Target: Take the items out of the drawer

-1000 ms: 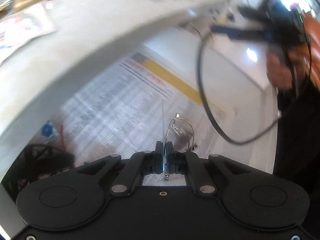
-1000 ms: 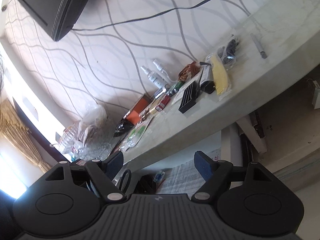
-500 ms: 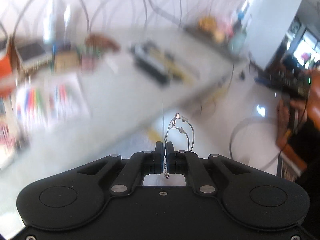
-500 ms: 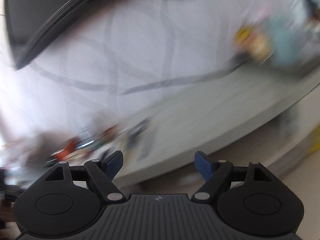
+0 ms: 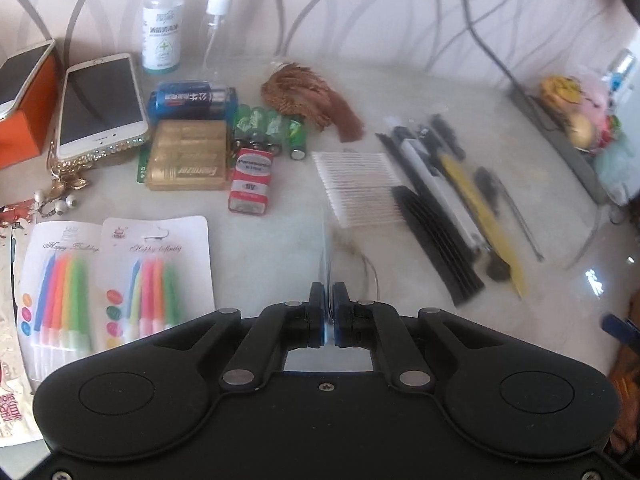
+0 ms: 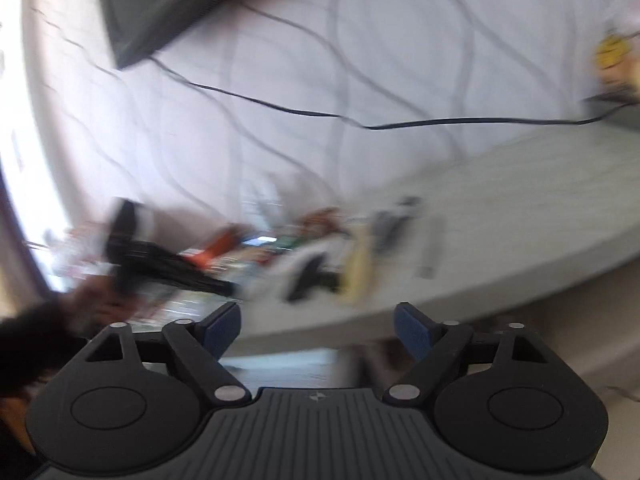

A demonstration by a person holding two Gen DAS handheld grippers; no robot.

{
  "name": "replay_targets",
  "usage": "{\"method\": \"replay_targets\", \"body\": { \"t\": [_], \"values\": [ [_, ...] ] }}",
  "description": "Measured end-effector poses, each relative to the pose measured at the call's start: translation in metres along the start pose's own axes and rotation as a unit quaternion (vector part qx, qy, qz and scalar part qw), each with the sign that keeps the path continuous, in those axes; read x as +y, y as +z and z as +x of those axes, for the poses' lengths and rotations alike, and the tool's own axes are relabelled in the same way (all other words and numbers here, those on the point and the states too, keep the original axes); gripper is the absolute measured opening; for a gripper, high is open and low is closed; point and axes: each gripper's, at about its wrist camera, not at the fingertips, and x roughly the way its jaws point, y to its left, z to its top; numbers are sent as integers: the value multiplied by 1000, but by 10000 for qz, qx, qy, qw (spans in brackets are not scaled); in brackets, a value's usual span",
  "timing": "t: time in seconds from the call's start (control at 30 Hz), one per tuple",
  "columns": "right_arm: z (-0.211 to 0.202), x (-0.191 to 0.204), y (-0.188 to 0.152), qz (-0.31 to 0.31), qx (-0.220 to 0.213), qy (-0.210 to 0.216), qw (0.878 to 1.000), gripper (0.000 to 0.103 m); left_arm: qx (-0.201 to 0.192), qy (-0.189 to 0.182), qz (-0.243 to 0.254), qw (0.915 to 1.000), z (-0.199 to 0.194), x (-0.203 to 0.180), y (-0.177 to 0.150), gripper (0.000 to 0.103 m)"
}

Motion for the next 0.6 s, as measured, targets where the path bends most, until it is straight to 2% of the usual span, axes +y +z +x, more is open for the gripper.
{"method": "replay_targets", "body": {
  "t": [0.03,0.07,0.1,0.17,0.23,0.3,0.37,0.4,0.47,0.53,0.57,0.6],
  "values": [
    [0,0,2,4,-50,120,9999,97,-5,-7,-30,10000,-1,2,0,11],
    [-1,0,4,-11,-103,188,9998,100,5,-47,-41,10000,0,0,1,23],
    [-1,0,6,-19,-142,228,9996,101,10,-48,-46,10000,-2,-2,2,46],
    [-3,-3,8,17,-138,172,9998,102,-68,82,-21,9999,-7,-6,3,80],
    [-10,-12,10,73,-44,4,10000,102,-229,198,117,9995,-14,-9,3,80],
    [-27,-17,17,-144,137,-411,9990,102,-352,339,161,9987,-24,-9,2,80],
    [-47,-15,28,-737,245,-1223,9895,102,-396,286,98,9988,-36,-4,-4,80],
    [-60,-14,32,-1113,288,-1759,9777,102,-371,171,122,9991,-40,-3,-9,80],
    [-85,-20,41,-1778,426,-2850,9409,102,-242,-94,355,9990,-47,-4,-23,78],
    [-108,-37,50,-2334,690,-3947,8860,102,-22,-447,785,9959,-52,-10,-45,77],
    [-117,-47,52,-2686,781,-4610,8422,102,105,-644,1011,9927,-54,-15,-56,75],
    [-124,-59,53,-3096,831,-5361,7809,102,226,-803,1271,9884,-57,-20,-68,74]
  ]
}}
